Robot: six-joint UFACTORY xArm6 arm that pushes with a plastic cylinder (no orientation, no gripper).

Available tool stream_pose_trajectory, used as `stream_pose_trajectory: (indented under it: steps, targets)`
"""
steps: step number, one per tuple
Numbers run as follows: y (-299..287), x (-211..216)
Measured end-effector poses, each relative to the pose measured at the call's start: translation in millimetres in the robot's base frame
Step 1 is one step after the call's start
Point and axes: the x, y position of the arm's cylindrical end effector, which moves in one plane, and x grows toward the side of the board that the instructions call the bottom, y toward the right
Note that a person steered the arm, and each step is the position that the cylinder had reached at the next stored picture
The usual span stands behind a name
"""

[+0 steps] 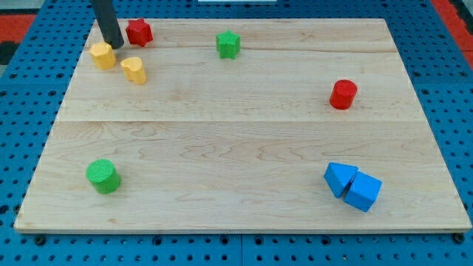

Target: Push the red circle to the bottom of the red star

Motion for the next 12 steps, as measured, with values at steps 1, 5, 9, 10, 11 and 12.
stream_pose_trajectory:
  steps: [1,5,9,10,11,12]
  targets:
    - [28.8,22.7]
    - [392.8,51.5]
    - [268.6,60.1]
    - [244.4,27.7]
    - [220.1,9.5]
    - [166.3,15.9]
